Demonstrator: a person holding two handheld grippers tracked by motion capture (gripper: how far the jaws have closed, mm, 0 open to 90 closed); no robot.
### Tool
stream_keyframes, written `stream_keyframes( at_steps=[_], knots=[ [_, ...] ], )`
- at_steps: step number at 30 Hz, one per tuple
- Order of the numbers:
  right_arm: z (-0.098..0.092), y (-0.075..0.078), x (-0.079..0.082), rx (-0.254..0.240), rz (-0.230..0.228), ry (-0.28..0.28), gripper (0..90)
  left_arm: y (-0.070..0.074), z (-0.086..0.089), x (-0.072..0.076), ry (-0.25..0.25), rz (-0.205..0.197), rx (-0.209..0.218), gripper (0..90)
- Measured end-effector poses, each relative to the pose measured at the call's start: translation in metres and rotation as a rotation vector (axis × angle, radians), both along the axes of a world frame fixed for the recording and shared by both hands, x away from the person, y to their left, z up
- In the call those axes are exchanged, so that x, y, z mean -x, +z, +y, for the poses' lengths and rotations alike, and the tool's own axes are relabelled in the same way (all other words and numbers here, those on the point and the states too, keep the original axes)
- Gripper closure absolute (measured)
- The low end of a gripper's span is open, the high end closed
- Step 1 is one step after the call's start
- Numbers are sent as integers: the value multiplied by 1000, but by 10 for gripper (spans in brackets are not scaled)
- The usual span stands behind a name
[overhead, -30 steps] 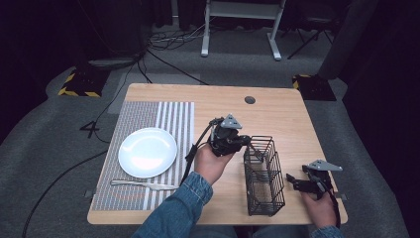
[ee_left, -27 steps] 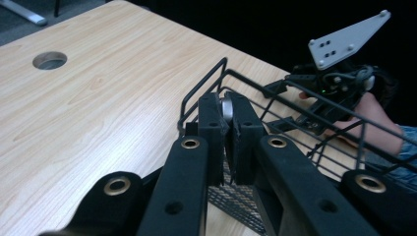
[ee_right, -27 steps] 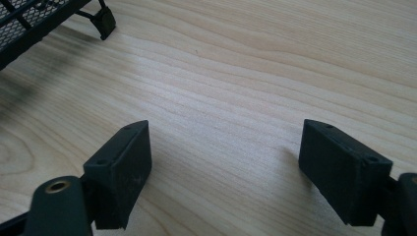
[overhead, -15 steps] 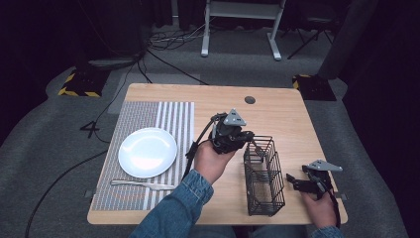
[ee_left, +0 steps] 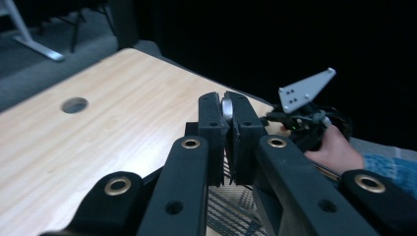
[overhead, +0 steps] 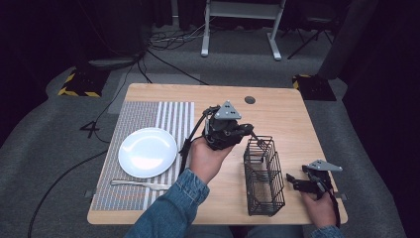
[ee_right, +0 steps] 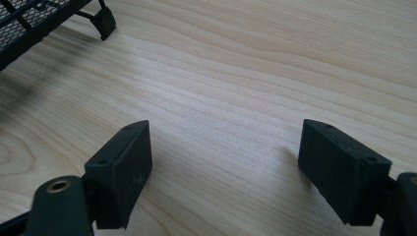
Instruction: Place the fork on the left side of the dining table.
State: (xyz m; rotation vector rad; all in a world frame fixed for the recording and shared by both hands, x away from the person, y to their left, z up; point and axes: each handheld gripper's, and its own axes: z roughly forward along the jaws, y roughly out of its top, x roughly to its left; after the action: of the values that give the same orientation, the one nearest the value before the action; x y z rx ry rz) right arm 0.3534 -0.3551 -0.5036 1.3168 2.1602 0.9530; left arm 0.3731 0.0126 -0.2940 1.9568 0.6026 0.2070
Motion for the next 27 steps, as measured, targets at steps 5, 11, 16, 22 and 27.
stream_keyframes(
  at_steps=[5, 11, 16, 22, 27],
  knots=[
    [0, 0, 0, 0, 1, -5, 207, 8, 6, 3, 18, -15, 18, 866],
    [1, 0, -1, -1, 1, -9, 207, 14, 11, 4, 22, -22, 28, 865],
    [1, 0, -1, -1, 1, -9, 207, 19, 17, 2, 30, -22, 39, 865],
    [1, 0, -1, -1, 1, -9, 207, 28, 29, 1, 43, -38, 55, 865],
    [1, 0, -1, -1, 1, -9, 207, 32, 41, -6, 73, -54, 55, 865]
  ],
)
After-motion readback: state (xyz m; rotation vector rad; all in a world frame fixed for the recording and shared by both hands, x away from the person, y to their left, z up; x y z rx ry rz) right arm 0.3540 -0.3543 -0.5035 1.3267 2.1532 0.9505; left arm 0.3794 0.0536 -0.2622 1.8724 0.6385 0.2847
